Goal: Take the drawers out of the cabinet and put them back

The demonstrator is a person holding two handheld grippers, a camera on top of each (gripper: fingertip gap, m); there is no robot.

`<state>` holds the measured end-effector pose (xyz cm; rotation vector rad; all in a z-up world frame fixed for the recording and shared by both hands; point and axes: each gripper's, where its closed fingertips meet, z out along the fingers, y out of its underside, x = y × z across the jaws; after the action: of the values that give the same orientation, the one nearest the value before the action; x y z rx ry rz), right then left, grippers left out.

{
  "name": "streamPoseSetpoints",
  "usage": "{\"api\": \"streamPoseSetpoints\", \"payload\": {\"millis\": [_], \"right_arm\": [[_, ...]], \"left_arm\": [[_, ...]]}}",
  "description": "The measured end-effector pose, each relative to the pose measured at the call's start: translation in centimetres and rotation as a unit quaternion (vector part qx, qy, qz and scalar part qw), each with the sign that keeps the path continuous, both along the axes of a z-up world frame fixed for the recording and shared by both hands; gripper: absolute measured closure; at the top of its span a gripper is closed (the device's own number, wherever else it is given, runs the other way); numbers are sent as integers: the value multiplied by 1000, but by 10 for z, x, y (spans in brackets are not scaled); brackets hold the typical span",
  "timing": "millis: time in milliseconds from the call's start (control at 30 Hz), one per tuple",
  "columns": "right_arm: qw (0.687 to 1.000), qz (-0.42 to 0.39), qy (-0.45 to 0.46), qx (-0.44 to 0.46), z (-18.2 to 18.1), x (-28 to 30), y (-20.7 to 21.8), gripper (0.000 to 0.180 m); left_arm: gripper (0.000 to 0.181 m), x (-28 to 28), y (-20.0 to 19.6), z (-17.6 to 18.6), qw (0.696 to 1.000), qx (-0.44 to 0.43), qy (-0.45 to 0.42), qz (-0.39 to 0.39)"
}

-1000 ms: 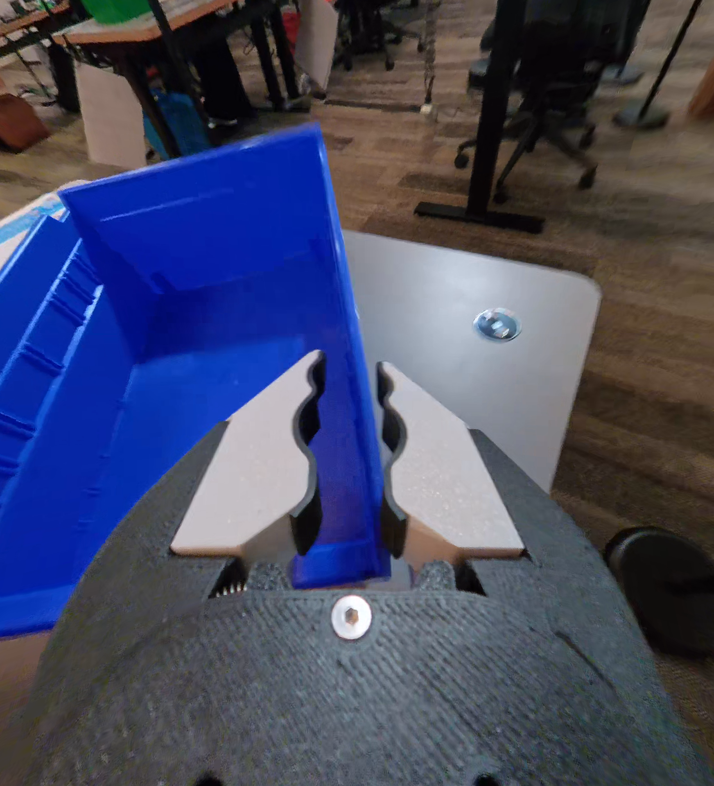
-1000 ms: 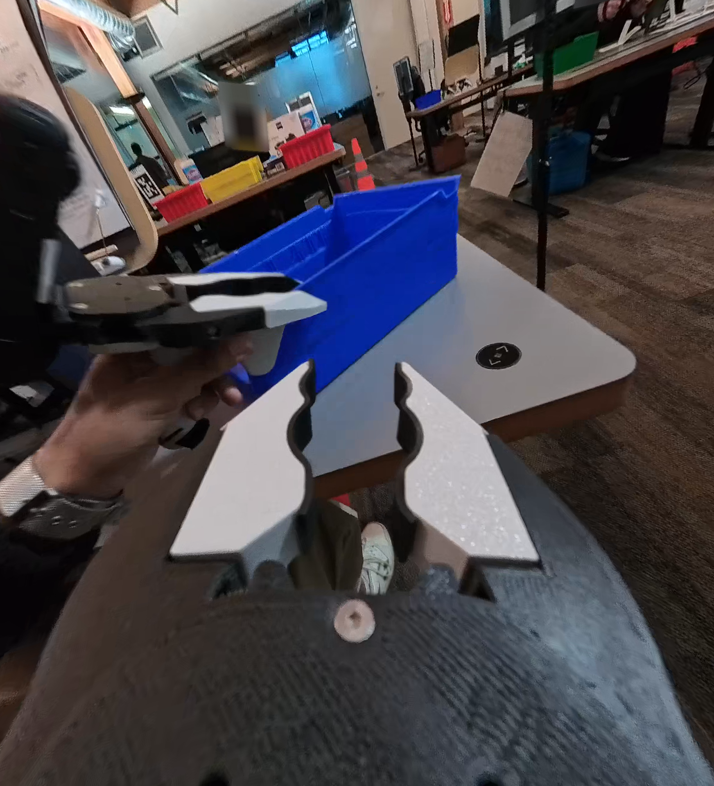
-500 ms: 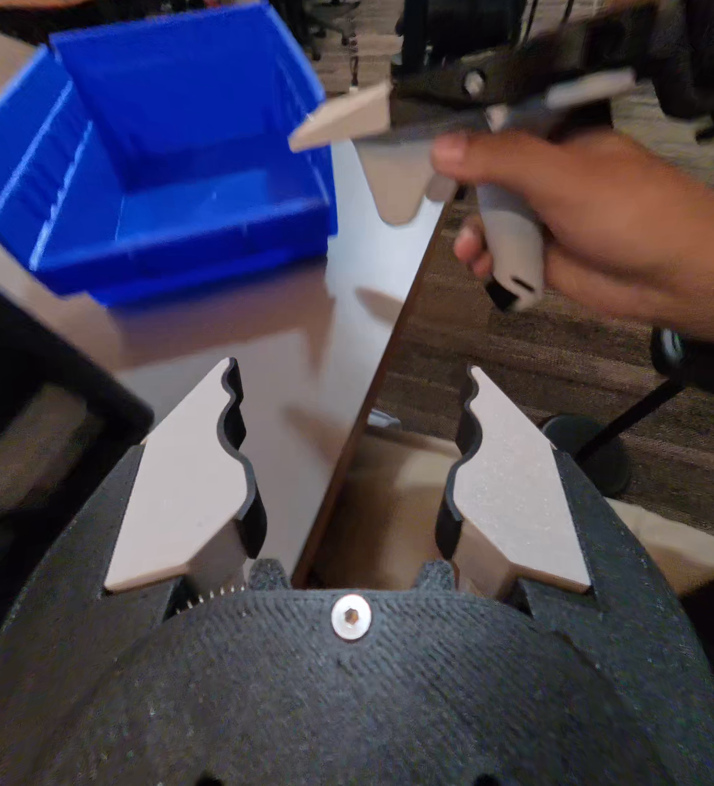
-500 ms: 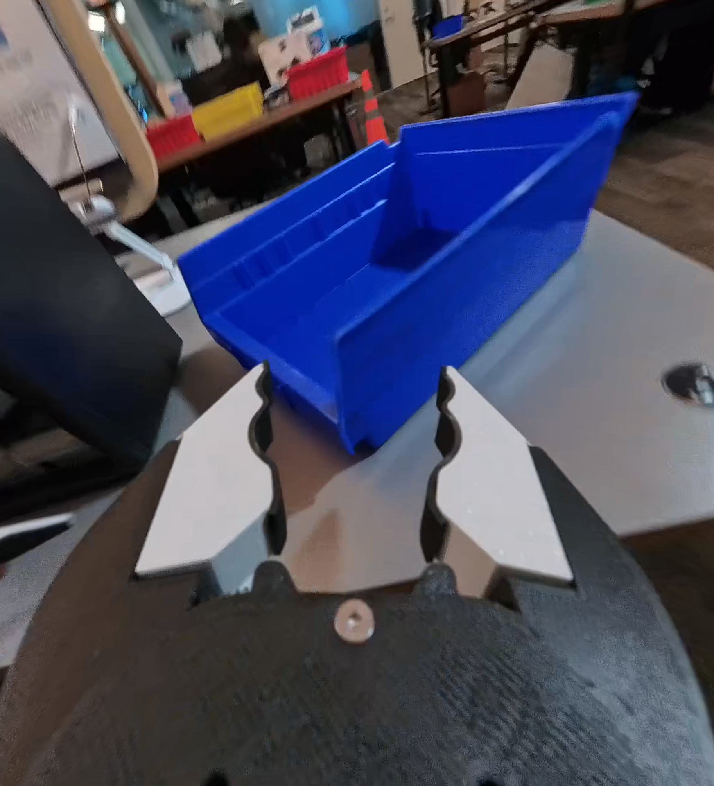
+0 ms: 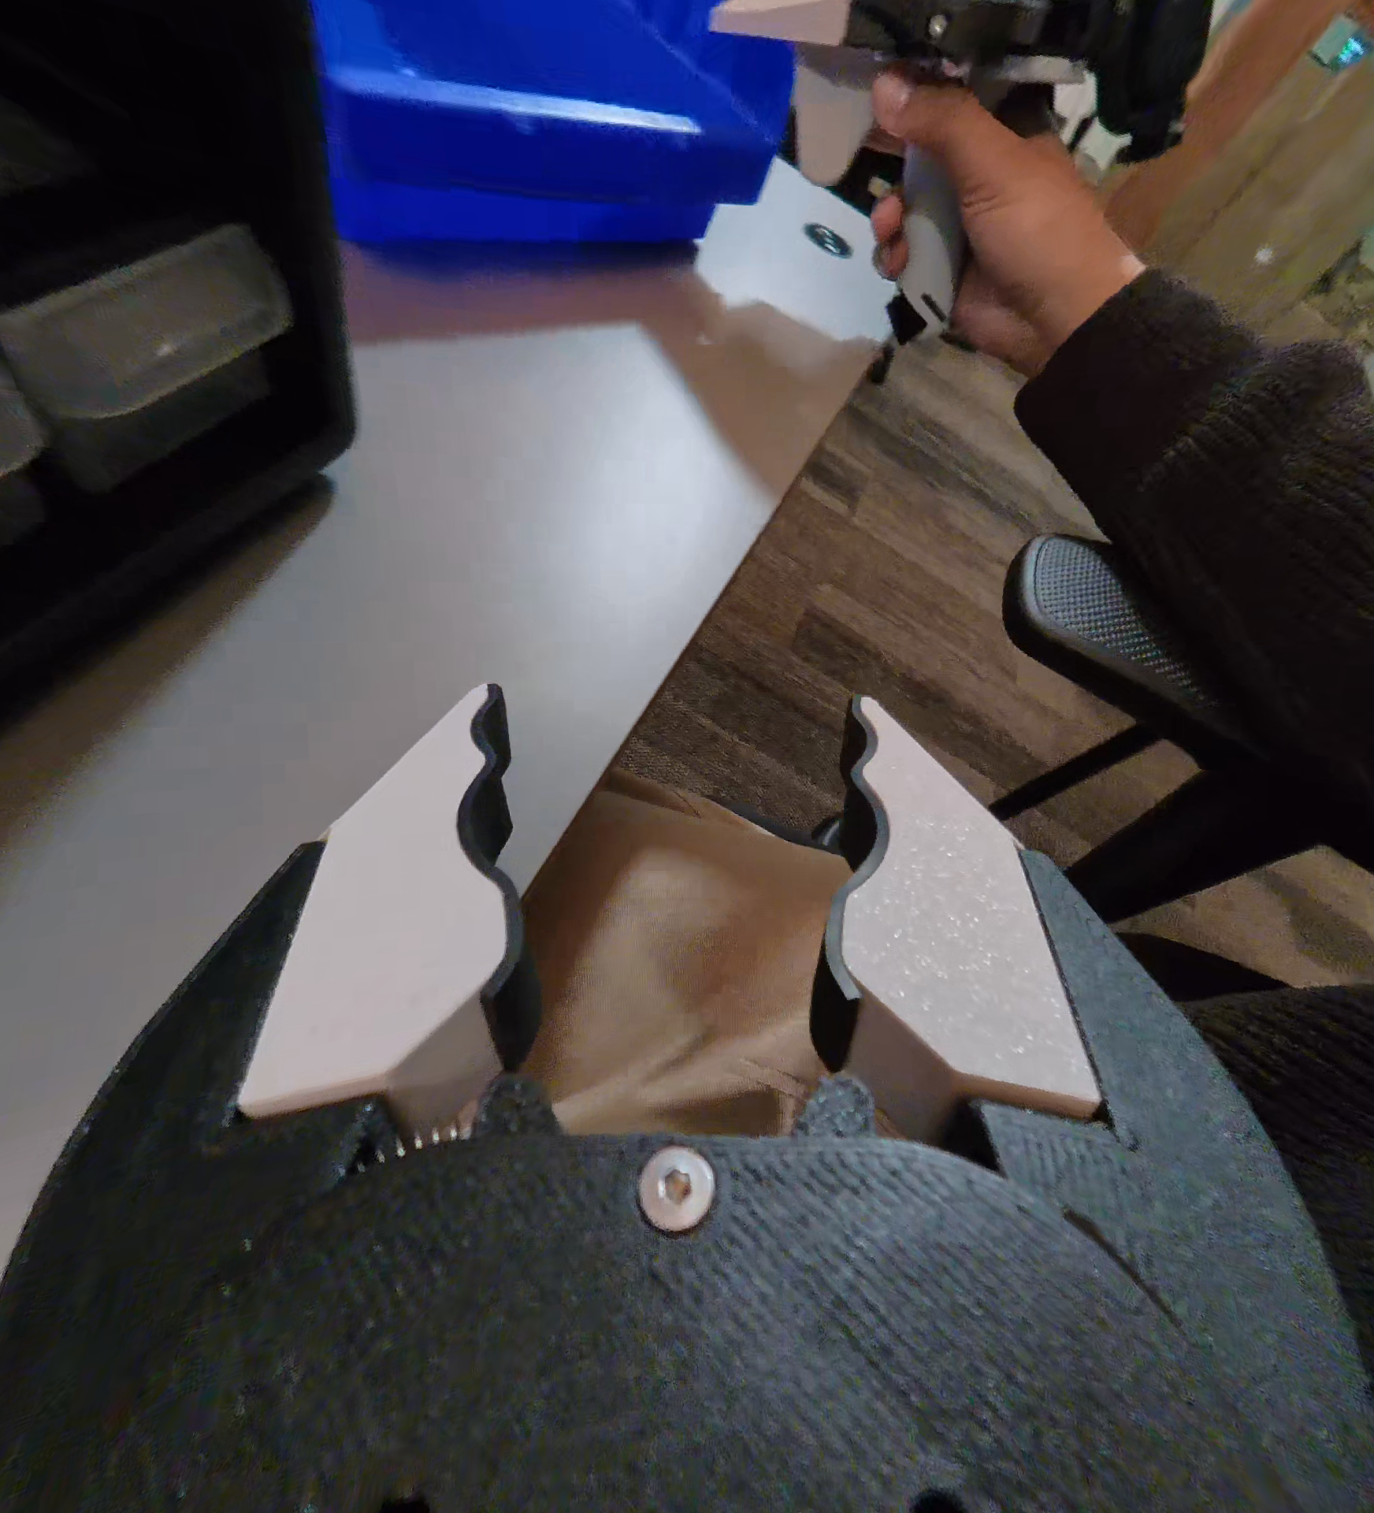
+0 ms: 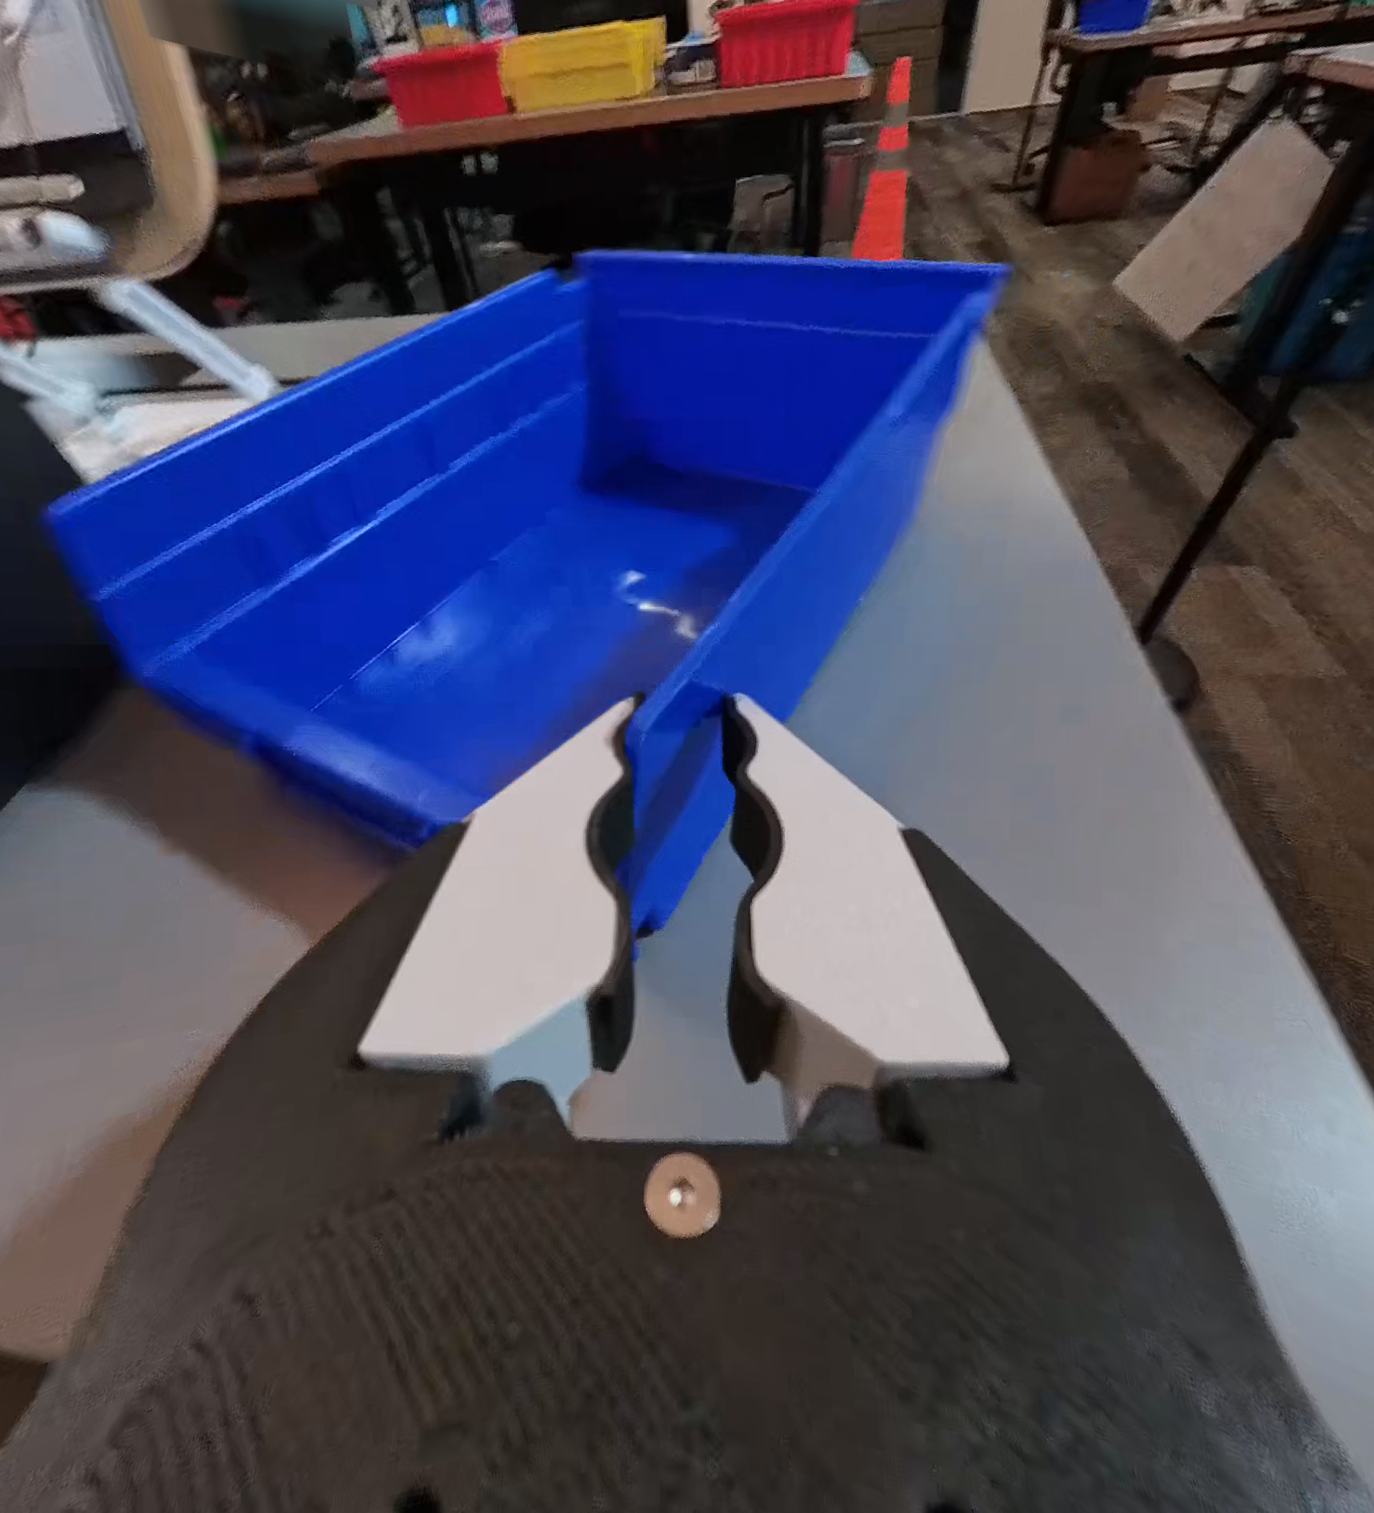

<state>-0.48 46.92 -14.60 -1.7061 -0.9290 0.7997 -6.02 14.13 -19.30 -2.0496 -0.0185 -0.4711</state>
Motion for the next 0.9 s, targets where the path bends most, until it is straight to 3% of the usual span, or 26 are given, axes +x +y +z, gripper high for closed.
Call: {"api": "streamPoseSetpoints", "payload": {"millis": [133,367,800,900], "right_arm": [[998,-51,24,-14,0,8,41,178],[997,-48,46,-39,0,-4,57,178],[995,-75,52,-41,1,26,54,178],[991,-126,45,-4,10,41,62,150]], "left_arm": [[104,-22,-12,-4,999,-5,-14,43],[107,-37,-26,-3,997,0,-8,76],[111,-4,-11,1,1000,12,6,12],[111,6,-8,-3,1000,6,14,-4]]}}
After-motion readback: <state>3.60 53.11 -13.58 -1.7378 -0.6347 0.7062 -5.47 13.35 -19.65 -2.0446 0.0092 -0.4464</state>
